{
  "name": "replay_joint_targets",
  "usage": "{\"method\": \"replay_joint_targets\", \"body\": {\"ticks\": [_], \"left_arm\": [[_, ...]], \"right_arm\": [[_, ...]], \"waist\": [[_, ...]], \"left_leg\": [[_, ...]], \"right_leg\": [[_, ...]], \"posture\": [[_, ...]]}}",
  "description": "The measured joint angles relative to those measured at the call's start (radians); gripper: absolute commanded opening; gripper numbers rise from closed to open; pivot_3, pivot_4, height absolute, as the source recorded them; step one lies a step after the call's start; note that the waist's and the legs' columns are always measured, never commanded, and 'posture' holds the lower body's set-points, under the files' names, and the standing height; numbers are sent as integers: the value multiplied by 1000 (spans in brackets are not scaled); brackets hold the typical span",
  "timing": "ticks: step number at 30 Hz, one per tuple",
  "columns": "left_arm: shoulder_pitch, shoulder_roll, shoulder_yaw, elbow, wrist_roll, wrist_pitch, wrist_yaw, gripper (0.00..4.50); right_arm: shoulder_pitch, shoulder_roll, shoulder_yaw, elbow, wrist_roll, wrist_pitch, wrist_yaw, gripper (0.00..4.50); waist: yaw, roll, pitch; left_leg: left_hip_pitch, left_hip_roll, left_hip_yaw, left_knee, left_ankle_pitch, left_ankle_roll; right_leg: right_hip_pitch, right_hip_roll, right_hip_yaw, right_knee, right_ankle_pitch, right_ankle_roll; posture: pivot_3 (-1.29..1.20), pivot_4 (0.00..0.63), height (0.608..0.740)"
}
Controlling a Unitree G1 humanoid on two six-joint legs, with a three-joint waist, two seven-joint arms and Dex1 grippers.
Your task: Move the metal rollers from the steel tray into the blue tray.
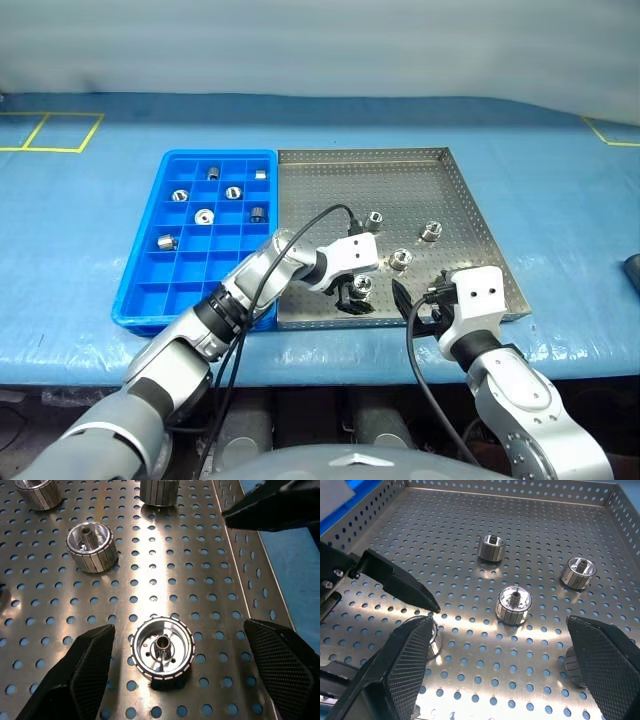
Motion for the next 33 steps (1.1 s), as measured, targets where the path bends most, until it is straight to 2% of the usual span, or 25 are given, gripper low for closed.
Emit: {"method": "replay_joint_targets", "body": {"ticks": [7, 13, 18, 24, 27, 30, 33], "left_arm": [[10, -10, 4, 0, 25, 5, 36, 1669], [32, -18, 49, -45, 11, 50, 58, 1627], [47, -93, 247, -126, -65, 143, 183, 1627], [113, -195, 515, -274, -101, 202, 461, 1627], [181, -224, 606, -369, -101, 243, 582, 1627], [259, -248, 672, -471, -77, 271, 720, 1627], [332, -234, 691, -554, -21, 289, 825, 1627]], "right_arm": [[0, 0, 4, 0, -2, 0, 0, 4500], [-25, -5, 9, 8, -4, 0, 6, 4500], [-86, -18, 39, 27, -3, 3, 28, 4500], [-218, -51, 102, 86, 6, 8, 78, 4500], [-300, -62, 145, 134, 12, 9, 108, 4500], [-385, -61, 191, 198, 13, 4, 135, 4500], [-435, -70, 238, 242, 13, -23, 176, 4500]], "waist": [[0, 0, 0], [4, 0, 0], [15, 0, 0], [24, 0, 0], [38, -1, 0], [64, -1, 0], [86, -1, 1]], "left_leg": [[0, 0, 0, 0, 0, 0], [0, 0, 0, 0, 0, 0], [0, -1, 0, 0, 0, 0], [1, -2, -1, 1, 0, 0], [2, -2, -2, 1, 1, 0], [2, -2, -1, 1, 1, 0], [1, -3, -1, 1, 1, 0]], "right_leg": [[0, 0, 0, 0, 0, 0], [0, 0, 0, 0, 0, 0], [0, 0, 0, 0, 0, 0], [2, 4, 0, 0, 0, 1], [2, 6, 1, 0, 0, 1], [3, 6, 1, 0, 1, 1], [3, 6, 1, 0, 1, 1]], "posture": [[-81, 150, 740], [-33, 150, 740], [15, 150, 740], [104, 150, 740], [174, 150, 740], [215, 150, 740], [258, 150, 740]]}}
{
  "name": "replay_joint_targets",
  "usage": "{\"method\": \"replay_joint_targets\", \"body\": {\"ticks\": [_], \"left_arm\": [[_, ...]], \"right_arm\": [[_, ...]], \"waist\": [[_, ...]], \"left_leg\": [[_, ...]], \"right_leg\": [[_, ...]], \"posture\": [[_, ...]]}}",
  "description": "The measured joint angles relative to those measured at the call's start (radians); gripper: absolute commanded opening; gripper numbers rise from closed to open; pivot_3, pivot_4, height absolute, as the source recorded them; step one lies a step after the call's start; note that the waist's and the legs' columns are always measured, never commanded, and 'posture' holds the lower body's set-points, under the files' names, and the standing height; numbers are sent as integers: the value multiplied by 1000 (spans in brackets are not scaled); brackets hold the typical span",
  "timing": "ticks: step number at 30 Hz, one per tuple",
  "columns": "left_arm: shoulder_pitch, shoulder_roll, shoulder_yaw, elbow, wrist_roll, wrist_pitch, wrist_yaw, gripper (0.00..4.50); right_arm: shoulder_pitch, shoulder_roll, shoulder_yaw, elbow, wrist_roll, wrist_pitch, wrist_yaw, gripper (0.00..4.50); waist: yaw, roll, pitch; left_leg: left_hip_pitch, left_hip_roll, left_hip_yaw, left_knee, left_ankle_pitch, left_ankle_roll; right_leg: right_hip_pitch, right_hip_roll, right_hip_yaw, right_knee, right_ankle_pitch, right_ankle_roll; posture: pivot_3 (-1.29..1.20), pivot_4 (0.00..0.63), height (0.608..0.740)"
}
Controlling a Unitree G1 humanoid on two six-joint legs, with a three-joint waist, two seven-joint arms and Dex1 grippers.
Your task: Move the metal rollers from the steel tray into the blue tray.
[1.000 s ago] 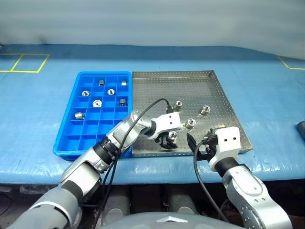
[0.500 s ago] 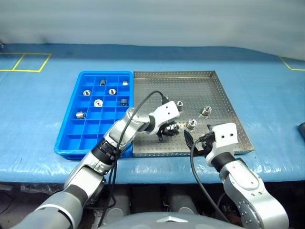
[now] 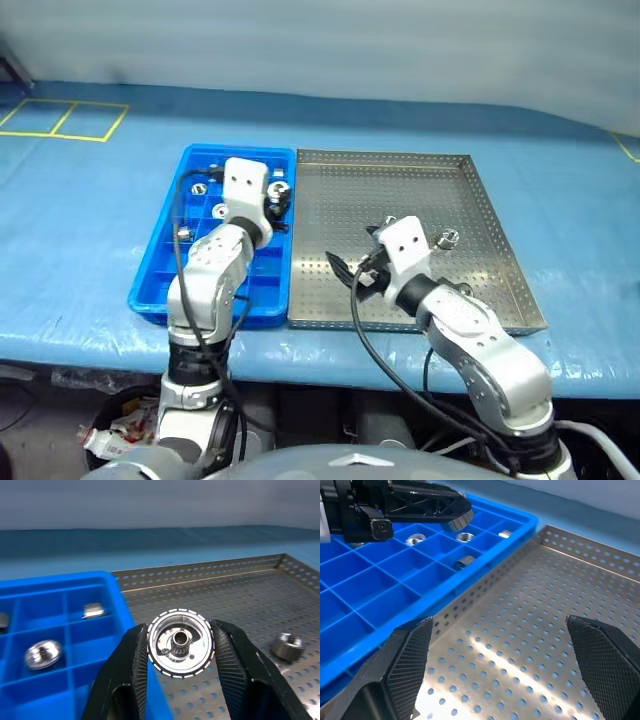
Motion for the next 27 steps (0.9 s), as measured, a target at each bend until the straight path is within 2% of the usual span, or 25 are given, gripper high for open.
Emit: {"method": "replay_joint_targets", "body": {"ticks": [5, 15, 20, 27], "left_arm": [[70, 13, 30, -89, 42, 20, 95, 1627], [196, 24, 30, -168, 46, 103, 136, 1627], [231, 46, -21, -171, 50, 164, 141, 1627], [222, 51, -48, -171, 37, 216, 129, 3869]], "right_arm": [[-10, -18, 43, 47, -4, -49, 47, 4500], [-15, -38, 84, 112, -38, -155, 108, 4500], [-15, -34, 88, 112, -43, -157, 108, 4500], [-2, -32, 93, 111, -57, -157, 105, 4500]], "waist": [[52, -1, 0], [98, -1, 0], [108, -1, 0], [116, 0, 0]], "left_leg": [[-1, 0, 0, 1, 0, 0], [-1, 1, 0, 0, -1, -2], [-2, 1, 0, 0, -2, -3], [-2, 1, 0, 0, -3, -6]], "right_leg": [[0, -1, -1, 0, 0, 0], [-1, -1, -3, 0, 0, 0], [-1, -2, -3, -1, 0, 0], [-2, -2, -4, -1, 0, 0]], "posture": [[298, 150, 740], [339, 150, 740], [323, 150, 740], [313, 150, 740]]}}
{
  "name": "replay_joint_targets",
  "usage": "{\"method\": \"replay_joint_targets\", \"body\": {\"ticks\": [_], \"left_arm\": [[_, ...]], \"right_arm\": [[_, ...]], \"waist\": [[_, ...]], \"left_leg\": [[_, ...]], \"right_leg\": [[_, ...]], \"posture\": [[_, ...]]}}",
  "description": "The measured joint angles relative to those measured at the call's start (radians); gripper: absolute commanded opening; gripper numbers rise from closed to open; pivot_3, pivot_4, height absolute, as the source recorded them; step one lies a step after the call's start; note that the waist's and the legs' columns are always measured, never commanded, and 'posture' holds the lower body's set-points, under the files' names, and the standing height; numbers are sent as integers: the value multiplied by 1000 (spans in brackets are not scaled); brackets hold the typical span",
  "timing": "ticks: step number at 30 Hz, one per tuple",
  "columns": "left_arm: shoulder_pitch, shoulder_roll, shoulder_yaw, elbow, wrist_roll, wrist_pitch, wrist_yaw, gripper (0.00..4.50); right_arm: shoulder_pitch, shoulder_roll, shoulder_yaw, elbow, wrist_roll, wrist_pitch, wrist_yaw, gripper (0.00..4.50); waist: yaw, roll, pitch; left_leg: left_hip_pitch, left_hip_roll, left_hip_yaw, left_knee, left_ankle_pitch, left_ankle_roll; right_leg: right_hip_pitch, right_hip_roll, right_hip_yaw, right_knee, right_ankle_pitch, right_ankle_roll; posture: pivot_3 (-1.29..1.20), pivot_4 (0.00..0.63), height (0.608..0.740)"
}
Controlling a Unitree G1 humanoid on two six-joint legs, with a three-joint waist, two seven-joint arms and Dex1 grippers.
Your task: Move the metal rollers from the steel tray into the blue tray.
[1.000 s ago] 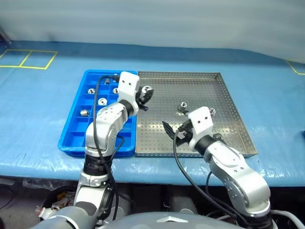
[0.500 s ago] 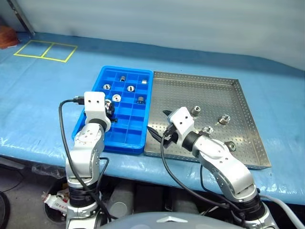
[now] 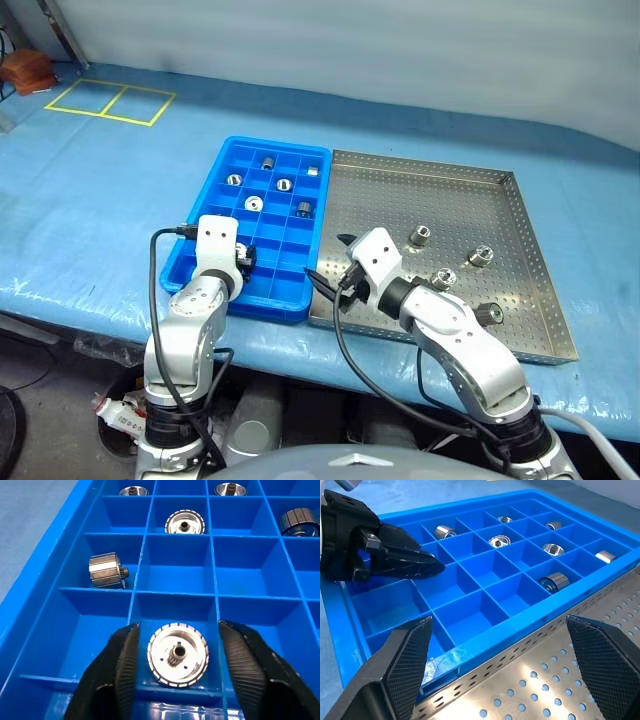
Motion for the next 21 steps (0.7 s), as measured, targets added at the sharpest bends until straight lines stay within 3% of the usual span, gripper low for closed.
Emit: {"method": "replay_joint_targets", "body": {"ticks": [1, 7, 13, 21], "left_arm": [[-10, 4, -1, 0, 0, 0, -1, 4175], [-127, 55, -21, 46, -23, -74, -63, 4175], [-336, 96, -119, 243, -150, -200, -310, 4175], [-552, -42, -253, 691, -139, -419, -392, 4175]], "right_arm": [[5, 1, 0, 0, -2, 0, -3, 4500], [63, 2, -22, -38, -9, 5, -26, 4500], [187, 17, -110, -130, -16, 18, -91, 4500], [319, 38, -176, -239, -38, 38, -176, 4500]], "waist": [[1, 0, 0], [-3, 0, 0], [-25, 0, 0], [-117, 0, 0]], "left_leg": [[0, 0, 0, 0, 0, 0], [0, 0, 0, 0, 0, -1], [-2, -2, 1, 0, 0, 0], [-2, -2, 1, 0, 2, 6]], "right_leg": [[0, 0, 0, 0, 0, 0], [-1, -1, -1, -1, 0, 0], [0, -3, -3, -2, 0, 0], [0, -2, -1, -1, 0, 0]], "posture": [[313, 150, 740], [211, 150, 740], [93, 150, 740], [-65, 150, 740]]}}
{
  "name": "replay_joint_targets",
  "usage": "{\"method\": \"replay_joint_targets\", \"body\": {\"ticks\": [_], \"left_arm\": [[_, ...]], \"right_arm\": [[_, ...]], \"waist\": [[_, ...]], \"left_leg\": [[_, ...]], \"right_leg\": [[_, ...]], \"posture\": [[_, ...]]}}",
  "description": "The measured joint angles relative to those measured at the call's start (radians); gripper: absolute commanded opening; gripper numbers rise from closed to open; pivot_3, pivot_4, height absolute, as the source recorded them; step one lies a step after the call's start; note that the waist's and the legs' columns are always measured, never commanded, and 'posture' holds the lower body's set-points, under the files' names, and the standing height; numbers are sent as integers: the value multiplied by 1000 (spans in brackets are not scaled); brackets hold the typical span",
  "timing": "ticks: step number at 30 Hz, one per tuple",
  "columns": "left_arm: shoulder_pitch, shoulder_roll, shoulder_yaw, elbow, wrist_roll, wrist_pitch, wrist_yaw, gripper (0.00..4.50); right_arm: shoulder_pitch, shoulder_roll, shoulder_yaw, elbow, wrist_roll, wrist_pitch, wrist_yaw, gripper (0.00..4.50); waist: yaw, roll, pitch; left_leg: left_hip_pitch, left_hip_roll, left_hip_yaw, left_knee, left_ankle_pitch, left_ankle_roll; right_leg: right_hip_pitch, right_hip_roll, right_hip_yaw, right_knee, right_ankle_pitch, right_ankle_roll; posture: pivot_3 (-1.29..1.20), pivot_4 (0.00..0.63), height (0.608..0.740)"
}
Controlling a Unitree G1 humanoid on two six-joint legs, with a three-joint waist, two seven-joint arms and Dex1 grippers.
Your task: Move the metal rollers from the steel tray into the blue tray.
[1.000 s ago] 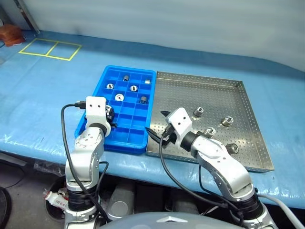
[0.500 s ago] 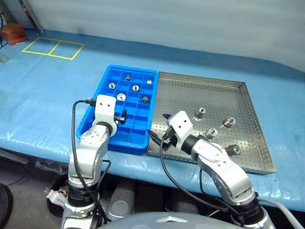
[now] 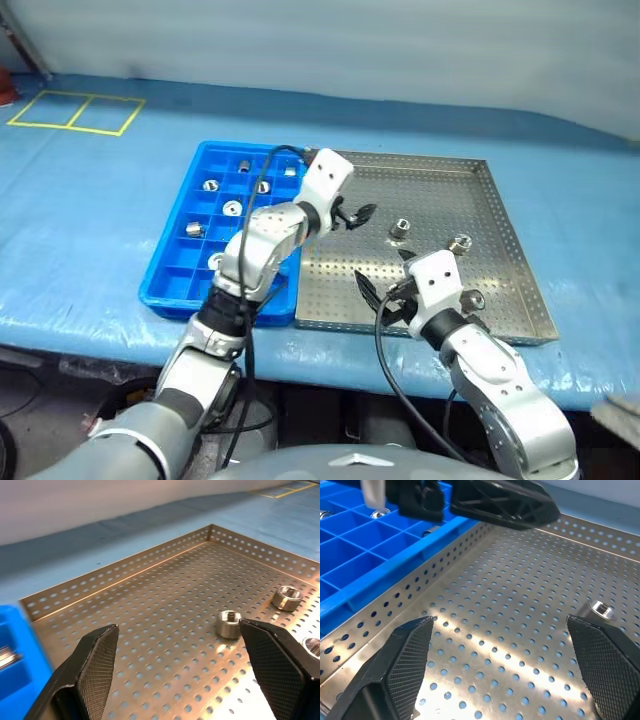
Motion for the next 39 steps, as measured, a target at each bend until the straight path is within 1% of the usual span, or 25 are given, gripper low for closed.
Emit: {"method": "replay_joint_targets", "body": {"ticks": [3, 7, 11, 15, 22, 39], "left_arm": [[-53, -59, -14, 165, 8, -69, 3, 4175], [-107, -122, -5, 344, 24, -135, 32, 4175], [-134, -127, 22, 496, 43, -200, 106, 4175], [-157, -129, 47, 582, 62, -248, 172, 4175], [-163, -131, 58, 618, 60, -283, 148, 4175], [-149, -130, 57, 597, 63, -259, 127, 4175]], "right_arm": [[43, 19, -2, -23, -15, 6, -30, 4500], [78, 36, 1, -48, -29, 9, -62, 4500], [96, 47, 8, -59, -47, 9, -84, 4500], [97, 55, 12, -73, -57, 9, -88, 4500], [94, 58, 20, -73, -62, 9, -86, 4500], [66, 57, 31, -66, -61, 10, -67, 4500]], "waist": [[-32, 0, 0], [-63, 0, 0], [-89, 0, 0], [-90, 0, 0], [-90, 0, 0], [-88, 0, 0]], "left_leg": [[1, 0, -1, 0, 0, 0], [1, 0, -1, 1, 0, 0], [2, 2, 0, 1, 0, 0], [2, 1, 0, 0, 0, 0], [2, 1, 1, 0, -1, 1], [2, 1, 1, 0, 0, 1]], "right_leg": [[0, 0, 0, 1, 0, 0], [0, 0, 1, 1, 0, 0], [0, 0, 2, 2, 0, 0], [-1, 0, 2, 2, 0, 0], [-1, -1, 2, 1, 0, 0], [-1, -1, 2, 2, 0, 1]], "posture": [[-108, 150, 740], [-131, 150, 740], [-149, 150, 740], [-151, 150, 740], [-136, 150, 740], [-113, 150, 740]]}}
